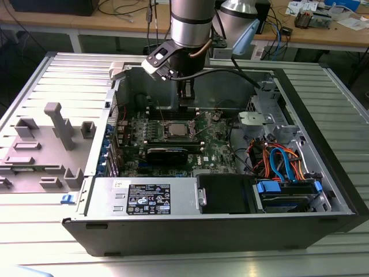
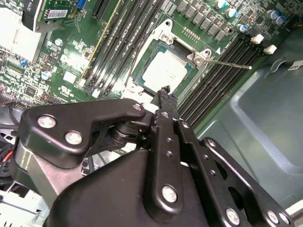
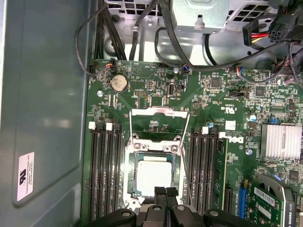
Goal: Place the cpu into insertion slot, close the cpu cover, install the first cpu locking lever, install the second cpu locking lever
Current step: 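Close the cpu cover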
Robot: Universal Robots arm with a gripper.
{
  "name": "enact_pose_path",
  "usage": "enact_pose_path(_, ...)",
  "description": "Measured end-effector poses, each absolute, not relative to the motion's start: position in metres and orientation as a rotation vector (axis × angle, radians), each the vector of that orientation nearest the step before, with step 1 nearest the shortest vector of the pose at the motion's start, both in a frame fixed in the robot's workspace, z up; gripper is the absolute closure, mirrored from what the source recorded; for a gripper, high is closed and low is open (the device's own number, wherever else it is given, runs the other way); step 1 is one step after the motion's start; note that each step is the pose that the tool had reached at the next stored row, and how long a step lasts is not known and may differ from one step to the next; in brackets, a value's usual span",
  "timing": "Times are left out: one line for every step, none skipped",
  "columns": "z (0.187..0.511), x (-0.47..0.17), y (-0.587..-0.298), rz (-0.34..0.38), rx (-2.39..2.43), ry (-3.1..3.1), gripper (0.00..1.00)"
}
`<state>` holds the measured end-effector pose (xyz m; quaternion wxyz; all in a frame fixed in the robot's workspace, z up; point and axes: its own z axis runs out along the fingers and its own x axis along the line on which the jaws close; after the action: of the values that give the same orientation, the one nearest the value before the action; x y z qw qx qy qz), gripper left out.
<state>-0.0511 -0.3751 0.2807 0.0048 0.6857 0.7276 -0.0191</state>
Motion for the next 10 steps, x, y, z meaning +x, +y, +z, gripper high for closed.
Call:
enact_pose_path(0.2806,-0.0511,-0.3756,-0.06,2.148,2.279,0.89)
enact_pose_path(0.2807,-0.0511,-0.376,-0.06,2.148,2.279,0.89)
enact_pose_path(0.2807,-0.051,-0.3764,-0.06,2.148,2.279,0.89)
enact_pose_path(0.2806,-0.051,-0.3768,-0.059,2.148,2.279,0.89)
enact_pose_path(0.2806,-0.0508,-0.3771,-0.06,2.148,2.279,0.89)
enact_pose_path(0.2806,-0.0506,-0.3773,-0.06,2.147,2.279,0.89)
enact_pose_path(0.2806,-0.0498,-0.3777,-0.061,2.147,2.278,0.89)
enact_pose_path(0.2807,-0.0487,-0.3779,-0.062,2.147,2.278,0.89)
enact_pose_path(0.2806,-0.0471,-0.378,-0.062,2.147,2.277,0.89)
enact_pose_path(0.2805,-0.0452,-0.3781,-0.062,2.147,2.277,0.89)
